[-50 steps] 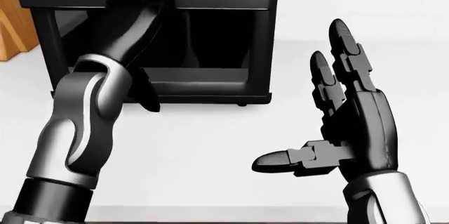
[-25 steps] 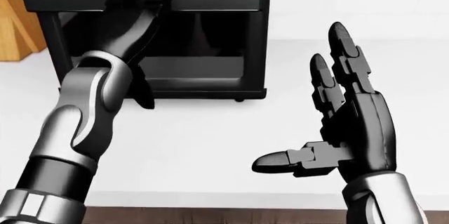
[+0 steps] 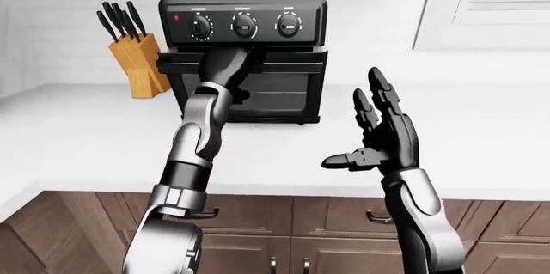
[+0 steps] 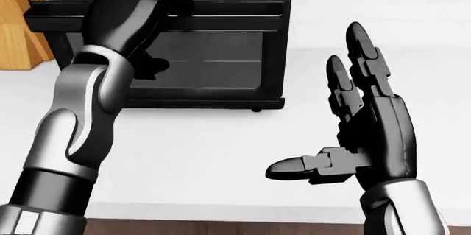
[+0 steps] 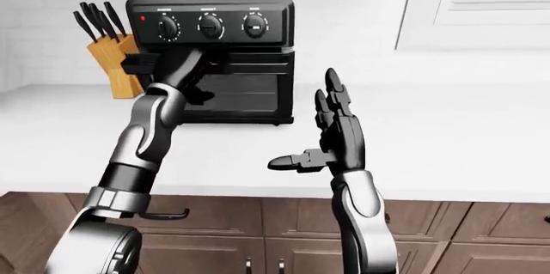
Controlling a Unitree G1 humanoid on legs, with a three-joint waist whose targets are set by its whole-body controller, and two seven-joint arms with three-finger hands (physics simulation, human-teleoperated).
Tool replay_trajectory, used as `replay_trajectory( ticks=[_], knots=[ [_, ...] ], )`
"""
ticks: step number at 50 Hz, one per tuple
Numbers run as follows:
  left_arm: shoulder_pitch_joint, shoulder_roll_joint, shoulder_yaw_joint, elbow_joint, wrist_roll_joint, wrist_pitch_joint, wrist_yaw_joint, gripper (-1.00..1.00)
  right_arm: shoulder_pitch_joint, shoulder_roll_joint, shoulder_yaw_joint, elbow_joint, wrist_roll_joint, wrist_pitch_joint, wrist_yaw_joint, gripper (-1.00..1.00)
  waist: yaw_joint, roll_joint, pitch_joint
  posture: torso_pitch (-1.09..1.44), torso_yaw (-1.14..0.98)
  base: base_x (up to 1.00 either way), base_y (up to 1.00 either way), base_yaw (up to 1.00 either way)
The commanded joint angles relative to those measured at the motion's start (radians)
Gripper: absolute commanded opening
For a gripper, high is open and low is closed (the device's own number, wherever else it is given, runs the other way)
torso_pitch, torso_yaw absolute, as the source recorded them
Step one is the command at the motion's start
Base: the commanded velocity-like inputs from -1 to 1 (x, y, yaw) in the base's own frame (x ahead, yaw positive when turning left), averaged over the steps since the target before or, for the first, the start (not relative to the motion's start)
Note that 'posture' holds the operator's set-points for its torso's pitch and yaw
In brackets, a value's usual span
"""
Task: Open the toaster oven door.
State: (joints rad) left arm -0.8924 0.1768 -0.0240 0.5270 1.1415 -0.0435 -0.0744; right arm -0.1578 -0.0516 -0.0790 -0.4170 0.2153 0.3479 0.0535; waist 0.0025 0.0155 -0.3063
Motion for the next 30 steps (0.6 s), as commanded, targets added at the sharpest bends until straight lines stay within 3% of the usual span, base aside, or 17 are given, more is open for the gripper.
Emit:
replay_trajectory(
  ticks=[1,8,15,30],
  knots=[
    [0.028,0.001,-0.012,0.04,0.01,0.013,-0.079,-0.08,-0.025,-0.003,-0.002,-0.032,0.002,-0.025,0.001,1.0,0.0,-0.004,0.013,-0.41,0.0,0.0,0.0,0.0],
    [0.084,0.0,-0.008,-0.026,0.014,0.017,-0.092,-0.26,-0.028,-0.006,-0.007,-0.038,0.006,-0.02,-0.001,1.0,0.004,-0.005,0.015,-0.41,0.0,0.0,0.0,0.0],
    [0.117,-0.002,-0.005,-0.061,0.011,0.017,-0.094,-0.26,-0.03,-0.007,-0.008,-0.036,0.007,-0.02,-0.002,1.0,0.007,-0.003,0.019,-0.41,0.0,0.0,0.0,0.0],
    [0.358,-0.04,0.0,-0.48,0.032,0.065,-0.235,-0.31,-0.026,-0.009,-0.012,-0.043,0.014,-0.015,-0.002,1.0,-0.014,0.008,0.036,-0.41,0.0,0.0,0.0,0.0]
  ],
)
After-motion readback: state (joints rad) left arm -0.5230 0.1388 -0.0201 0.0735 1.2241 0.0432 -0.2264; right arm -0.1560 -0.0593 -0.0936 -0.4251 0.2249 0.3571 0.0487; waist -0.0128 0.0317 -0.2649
